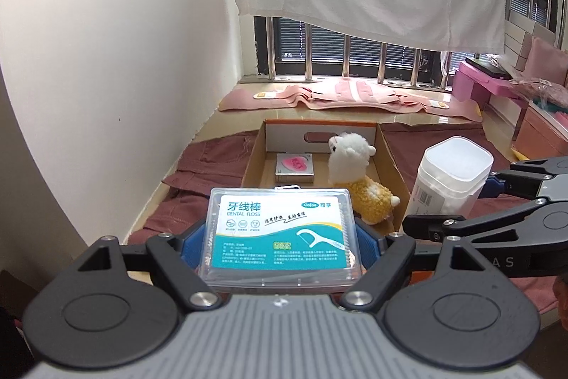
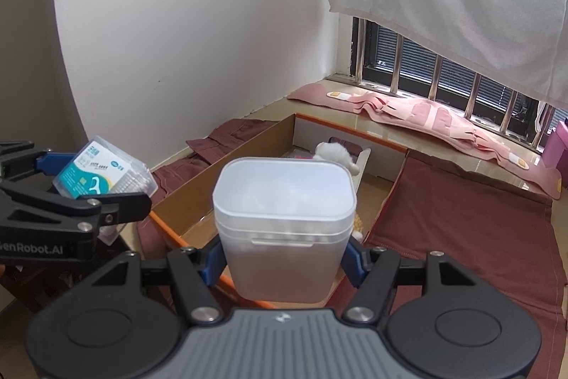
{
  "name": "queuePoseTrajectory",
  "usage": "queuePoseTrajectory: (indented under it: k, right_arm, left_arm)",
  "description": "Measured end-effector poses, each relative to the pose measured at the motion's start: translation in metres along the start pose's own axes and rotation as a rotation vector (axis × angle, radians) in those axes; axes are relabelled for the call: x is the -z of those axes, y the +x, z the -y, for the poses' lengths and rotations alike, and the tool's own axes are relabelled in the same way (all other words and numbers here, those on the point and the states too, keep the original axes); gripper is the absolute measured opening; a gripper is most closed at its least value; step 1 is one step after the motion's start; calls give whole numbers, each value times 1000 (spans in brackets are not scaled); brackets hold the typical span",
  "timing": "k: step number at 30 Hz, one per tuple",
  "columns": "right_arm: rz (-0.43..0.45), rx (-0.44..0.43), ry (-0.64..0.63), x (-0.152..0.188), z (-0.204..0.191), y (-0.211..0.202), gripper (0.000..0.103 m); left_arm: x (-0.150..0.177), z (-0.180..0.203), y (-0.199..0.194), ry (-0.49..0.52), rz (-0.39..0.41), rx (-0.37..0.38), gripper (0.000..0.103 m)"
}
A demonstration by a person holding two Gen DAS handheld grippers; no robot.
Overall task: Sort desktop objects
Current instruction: 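Lift the floss-pick box and white container and carry both over the cardboard box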
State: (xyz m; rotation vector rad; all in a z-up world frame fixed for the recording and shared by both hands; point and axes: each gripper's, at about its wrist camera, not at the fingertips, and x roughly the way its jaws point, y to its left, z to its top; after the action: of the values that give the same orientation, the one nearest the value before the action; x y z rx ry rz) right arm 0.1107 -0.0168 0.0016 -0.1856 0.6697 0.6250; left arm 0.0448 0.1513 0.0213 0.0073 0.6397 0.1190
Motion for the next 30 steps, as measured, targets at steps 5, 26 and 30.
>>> queuePoseTrajectory:
  k: [5, 26, 30]
  right_arm:
    - [-4, 5, 8, -10, 6, 10, 64]
    - [-125, -32, 5, -20, 22, 95, 64]
    - [-154, -56, 3, -19, 22, 110, 64]
  left_arm:
    - [-13, -2, 14, 6, -6, 2, 83]
    - [-30, -11, 119, 22, -156, 25, 83]
    - [-29, -9, 135, 38, -187, 29, 83]
